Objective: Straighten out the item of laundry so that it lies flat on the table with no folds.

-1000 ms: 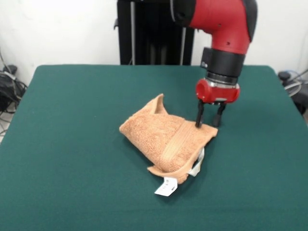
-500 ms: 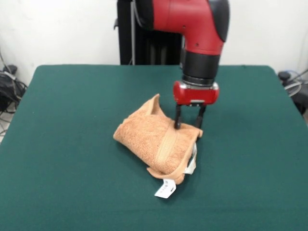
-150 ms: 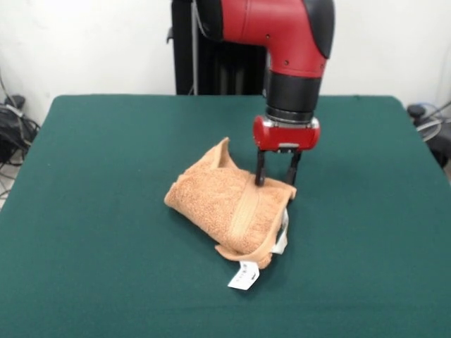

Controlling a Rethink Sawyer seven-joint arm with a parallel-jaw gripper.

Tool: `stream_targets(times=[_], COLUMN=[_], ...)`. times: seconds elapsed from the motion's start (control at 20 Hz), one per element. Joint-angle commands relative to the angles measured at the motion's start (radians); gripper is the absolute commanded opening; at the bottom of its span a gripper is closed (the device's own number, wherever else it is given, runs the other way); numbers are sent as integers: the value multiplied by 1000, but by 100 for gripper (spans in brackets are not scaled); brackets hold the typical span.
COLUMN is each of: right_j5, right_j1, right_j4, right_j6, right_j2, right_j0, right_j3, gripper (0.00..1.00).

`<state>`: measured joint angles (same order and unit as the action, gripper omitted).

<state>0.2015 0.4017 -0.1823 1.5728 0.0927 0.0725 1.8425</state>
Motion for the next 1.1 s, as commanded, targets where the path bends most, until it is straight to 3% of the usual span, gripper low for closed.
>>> stream_targets(times=[0.05,0.7,1.1], right_j5=[-68,-121,-277], right_j1=[-9,22,184], right_j4=[-1,15,64], right_j6=[166,165,175], right_j2=[-93,-95,-74], right_j0=[-8,-12,-61], right_j3=[37,54,124], gripper=[100,100,100])
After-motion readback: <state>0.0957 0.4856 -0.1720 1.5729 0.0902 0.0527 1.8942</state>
